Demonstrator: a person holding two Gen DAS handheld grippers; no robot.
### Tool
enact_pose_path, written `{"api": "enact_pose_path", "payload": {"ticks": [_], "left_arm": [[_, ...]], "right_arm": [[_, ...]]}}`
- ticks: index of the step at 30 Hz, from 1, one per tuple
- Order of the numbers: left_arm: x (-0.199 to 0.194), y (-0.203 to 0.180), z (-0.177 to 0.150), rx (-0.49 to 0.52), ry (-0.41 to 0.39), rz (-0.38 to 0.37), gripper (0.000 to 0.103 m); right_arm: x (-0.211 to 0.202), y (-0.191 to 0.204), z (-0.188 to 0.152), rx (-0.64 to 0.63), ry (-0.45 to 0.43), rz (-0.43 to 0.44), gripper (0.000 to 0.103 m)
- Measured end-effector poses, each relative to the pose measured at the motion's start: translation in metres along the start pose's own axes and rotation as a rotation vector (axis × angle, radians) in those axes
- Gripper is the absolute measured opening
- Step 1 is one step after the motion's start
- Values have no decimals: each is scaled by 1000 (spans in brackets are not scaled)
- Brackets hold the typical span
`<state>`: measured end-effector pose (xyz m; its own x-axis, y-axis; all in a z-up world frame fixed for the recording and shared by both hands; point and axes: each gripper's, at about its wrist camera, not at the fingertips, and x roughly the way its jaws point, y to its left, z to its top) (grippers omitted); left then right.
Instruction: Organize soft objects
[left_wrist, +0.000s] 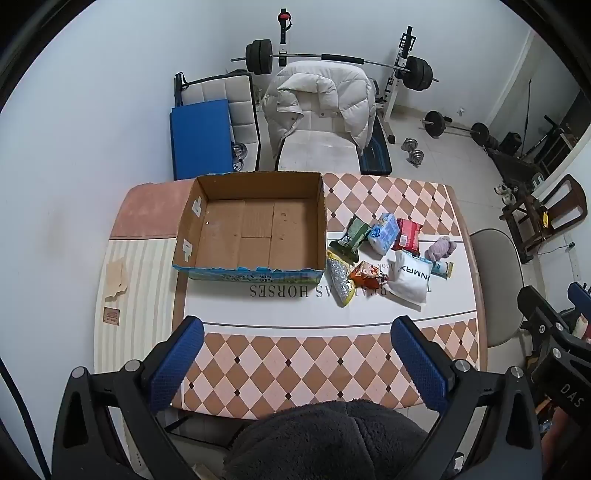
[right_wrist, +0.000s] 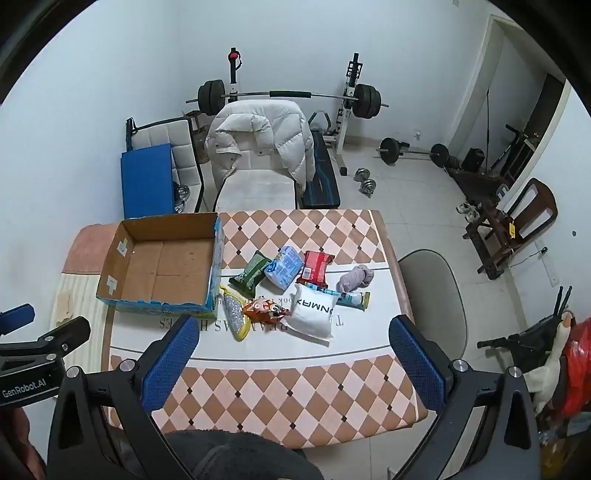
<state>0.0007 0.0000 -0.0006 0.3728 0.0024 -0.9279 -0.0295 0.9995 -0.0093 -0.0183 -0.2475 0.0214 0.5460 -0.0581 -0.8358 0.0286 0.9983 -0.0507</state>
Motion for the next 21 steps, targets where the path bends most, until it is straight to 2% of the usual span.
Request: {"api": "enact_pose_path", "payload": {"ticks": [21], "left_arm": [[-12, 3, 6, -1, -40, 9, 103]], "right_arm": [[-5, 0, 1, -3, -19, 12, 103]]}}
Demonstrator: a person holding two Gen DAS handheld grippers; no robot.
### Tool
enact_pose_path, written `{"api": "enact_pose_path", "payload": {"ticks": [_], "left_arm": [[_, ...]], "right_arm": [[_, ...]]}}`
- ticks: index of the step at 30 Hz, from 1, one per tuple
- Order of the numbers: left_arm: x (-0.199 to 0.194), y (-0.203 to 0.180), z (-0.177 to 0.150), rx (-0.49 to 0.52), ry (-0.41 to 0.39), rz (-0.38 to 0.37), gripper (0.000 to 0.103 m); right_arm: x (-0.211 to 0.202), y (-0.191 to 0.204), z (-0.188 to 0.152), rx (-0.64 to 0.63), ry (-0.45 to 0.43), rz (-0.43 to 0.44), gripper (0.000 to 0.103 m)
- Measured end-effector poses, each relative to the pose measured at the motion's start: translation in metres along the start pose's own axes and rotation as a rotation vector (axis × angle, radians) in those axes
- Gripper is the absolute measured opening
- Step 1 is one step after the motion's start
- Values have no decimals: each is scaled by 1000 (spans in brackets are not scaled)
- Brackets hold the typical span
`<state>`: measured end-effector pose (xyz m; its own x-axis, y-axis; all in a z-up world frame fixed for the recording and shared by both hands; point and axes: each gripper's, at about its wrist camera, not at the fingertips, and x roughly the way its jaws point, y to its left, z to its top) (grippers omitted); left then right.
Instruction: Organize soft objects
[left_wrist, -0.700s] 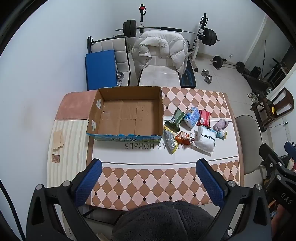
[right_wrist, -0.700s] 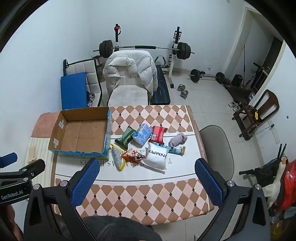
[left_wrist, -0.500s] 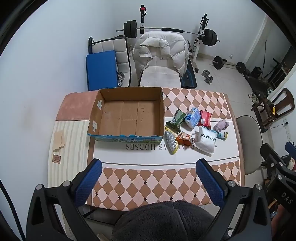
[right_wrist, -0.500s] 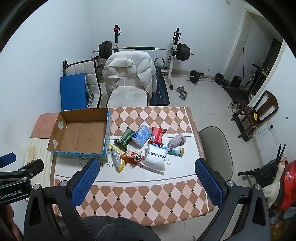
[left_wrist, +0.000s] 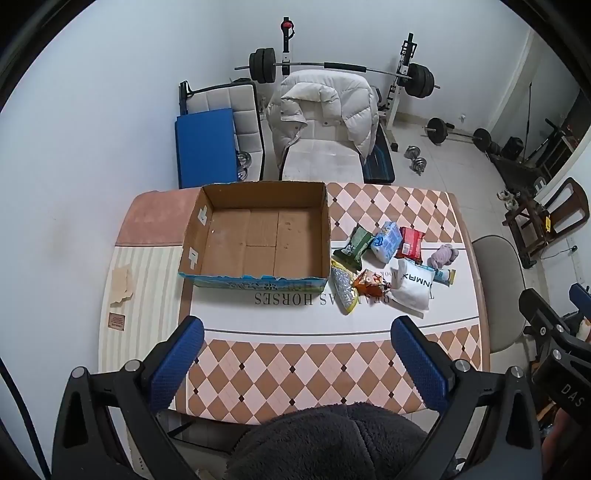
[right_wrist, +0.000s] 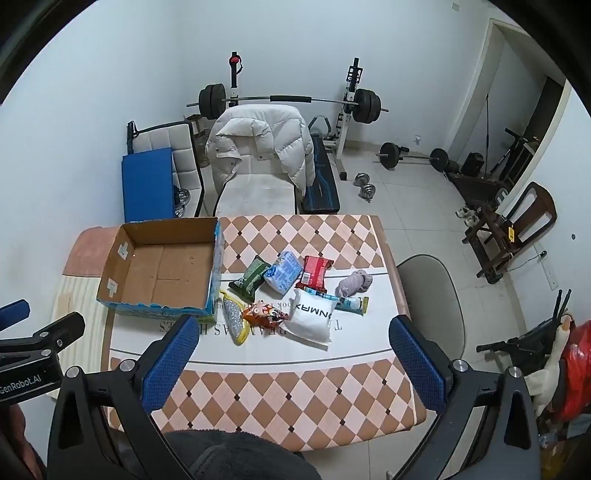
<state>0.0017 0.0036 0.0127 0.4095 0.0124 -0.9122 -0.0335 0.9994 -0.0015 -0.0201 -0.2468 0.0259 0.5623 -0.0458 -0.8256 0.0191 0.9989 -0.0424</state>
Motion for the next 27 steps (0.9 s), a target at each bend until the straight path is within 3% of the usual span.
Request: {"api": "enact_pose_path", "payload": {"ticks": [27], "left_arm": [[-7, -2, -3, -3, -16, -6, 103]], "right_arm": [[-9, 1, 6, -4, -10, 8, 103]]}}
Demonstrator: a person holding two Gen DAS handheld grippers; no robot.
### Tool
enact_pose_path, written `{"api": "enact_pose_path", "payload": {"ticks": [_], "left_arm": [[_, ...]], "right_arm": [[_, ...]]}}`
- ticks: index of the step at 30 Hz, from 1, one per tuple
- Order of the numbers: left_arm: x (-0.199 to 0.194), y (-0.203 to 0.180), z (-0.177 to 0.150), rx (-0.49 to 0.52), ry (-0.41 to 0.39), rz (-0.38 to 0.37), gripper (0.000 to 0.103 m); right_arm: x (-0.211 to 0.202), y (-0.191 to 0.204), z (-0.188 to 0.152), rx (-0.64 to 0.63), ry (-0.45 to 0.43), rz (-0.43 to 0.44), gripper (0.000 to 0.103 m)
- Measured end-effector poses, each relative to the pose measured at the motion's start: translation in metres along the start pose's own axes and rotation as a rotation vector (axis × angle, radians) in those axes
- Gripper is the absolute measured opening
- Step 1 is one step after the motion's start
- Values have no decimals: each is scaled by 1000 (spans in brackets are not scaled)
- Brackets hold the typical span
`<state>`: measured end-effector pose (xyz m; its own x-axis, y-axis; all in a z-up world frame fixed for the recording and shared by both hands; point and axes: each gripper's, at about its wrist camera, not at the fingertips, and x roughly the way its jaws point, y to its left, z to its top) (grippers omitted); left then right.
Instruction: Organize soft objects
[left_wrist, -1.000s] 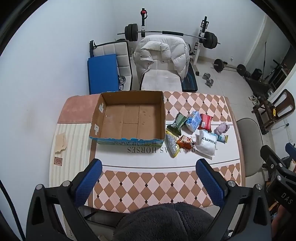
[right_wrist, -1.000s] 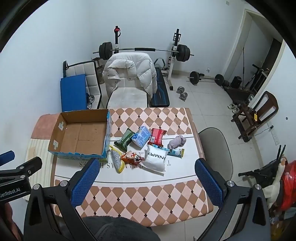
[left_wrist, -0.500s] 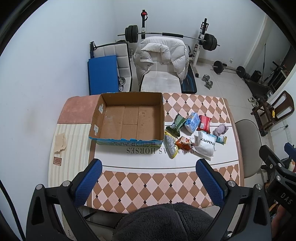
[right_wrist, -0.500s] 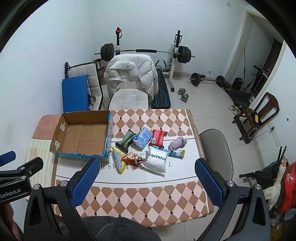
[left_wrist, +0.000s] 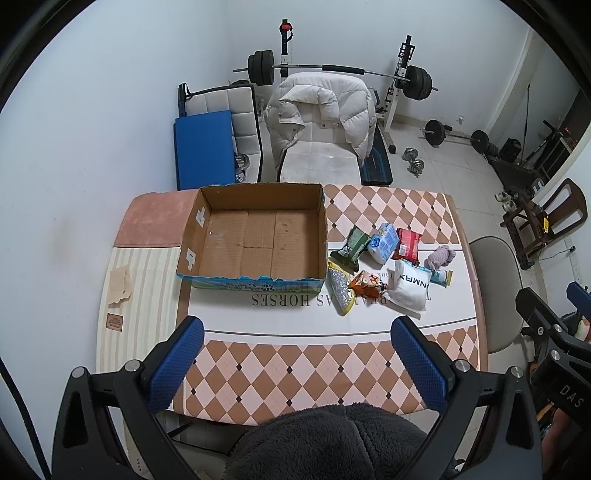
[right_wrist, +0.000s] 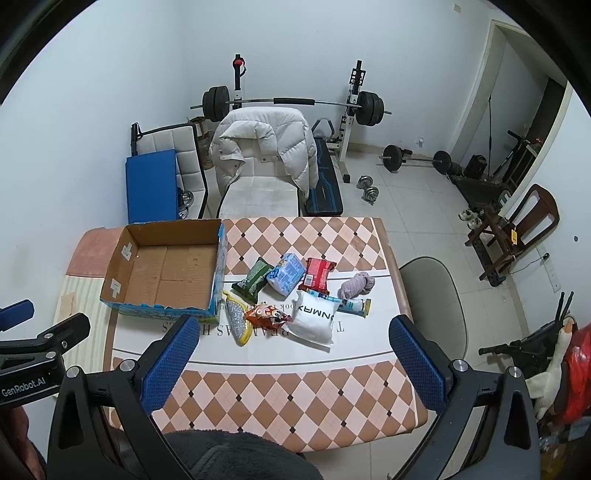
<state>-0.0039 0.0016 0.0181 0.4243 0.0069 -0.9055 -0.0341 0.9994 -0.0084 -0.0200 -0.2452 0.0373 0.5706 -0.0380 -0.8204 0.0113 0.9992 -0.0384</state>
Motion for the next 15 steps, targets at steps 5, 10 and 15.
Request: {"api": "enact_pose_path", "payload": {"ticks": [5, 10, 15], "left_arm": [[1, -3, 1, 0, -4, 2, 103], [0, -3, 1, -1, -3, 2, 103], [1, -3, 1, -1, -4, 2, 103]], "right_arm": [[-2, 1, 1, -1, 0, -1, 103], [0, 1, 1, -1, -2, -1, 103], [-1, 2, 2, -1, -2, -2, 103]]}}
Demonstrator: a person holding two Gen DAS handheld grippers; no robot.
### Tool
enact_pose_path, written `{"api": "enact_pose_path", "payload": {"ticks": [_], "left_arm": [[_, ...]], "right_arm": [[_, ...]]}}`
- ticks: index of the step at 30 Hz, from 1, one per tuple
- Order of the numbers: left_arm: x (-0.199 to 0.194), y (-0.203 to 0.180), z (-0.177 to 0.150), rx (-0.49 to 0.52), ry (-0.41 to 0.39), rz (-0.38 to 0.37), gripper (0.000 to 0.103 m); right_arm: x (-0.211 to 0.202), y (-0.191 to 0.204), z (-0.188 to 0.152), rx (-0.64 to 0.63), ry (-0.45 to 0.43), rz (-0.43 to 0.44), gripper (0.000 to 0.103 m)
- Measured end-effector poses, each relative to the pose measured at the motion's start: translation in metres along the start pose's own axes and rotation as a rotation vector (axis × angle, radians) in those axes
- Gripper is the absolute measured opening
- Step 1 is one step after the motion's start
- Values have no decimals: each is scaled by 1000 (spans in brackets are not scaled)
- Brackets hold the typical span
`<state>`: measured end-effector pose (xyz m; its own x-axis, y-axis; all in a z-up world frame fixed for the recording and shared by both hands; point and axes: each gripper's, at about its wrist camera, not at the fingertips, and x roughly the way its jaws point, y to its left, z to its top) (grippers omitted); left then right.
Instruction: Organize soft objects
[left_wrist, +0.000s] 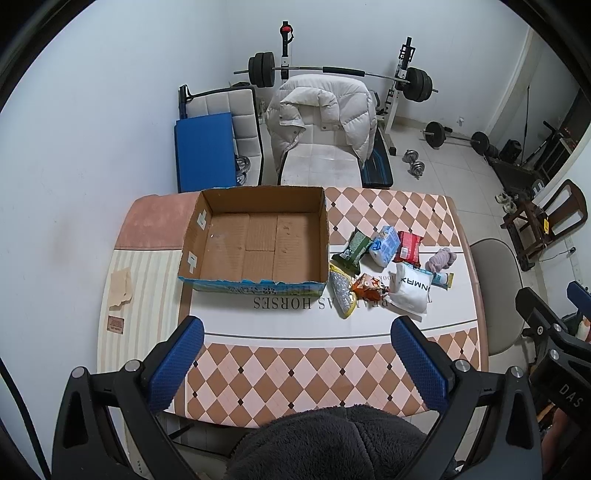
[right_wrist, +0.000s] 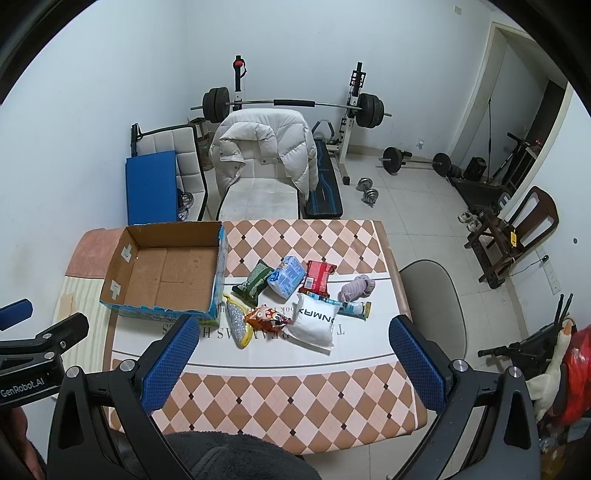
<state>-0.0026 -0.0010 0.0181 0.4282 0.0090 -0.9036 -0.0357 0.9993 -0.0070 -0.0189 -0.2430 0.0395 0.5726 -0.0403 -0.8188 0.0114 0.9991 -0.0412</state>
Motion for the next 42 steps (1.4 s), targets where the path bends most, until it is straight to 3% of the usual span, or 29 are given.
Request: {"api": "enact_pose_path", "payload": {"ticks": [33, 38, 42], "left_arm": [[4, 9, 1, -10, -4, -5, 103], [31, -2, 7, 3, -1, -20, 103], [92, -28, 22, 57, 72, -18, 103]], "right_arm": [[7, 3, 0, 10, 6, 31, 103], [33, -32, 2, 94, 33, 54, 103], [90, -72, 6, 170, 116, 38, 103]]}}
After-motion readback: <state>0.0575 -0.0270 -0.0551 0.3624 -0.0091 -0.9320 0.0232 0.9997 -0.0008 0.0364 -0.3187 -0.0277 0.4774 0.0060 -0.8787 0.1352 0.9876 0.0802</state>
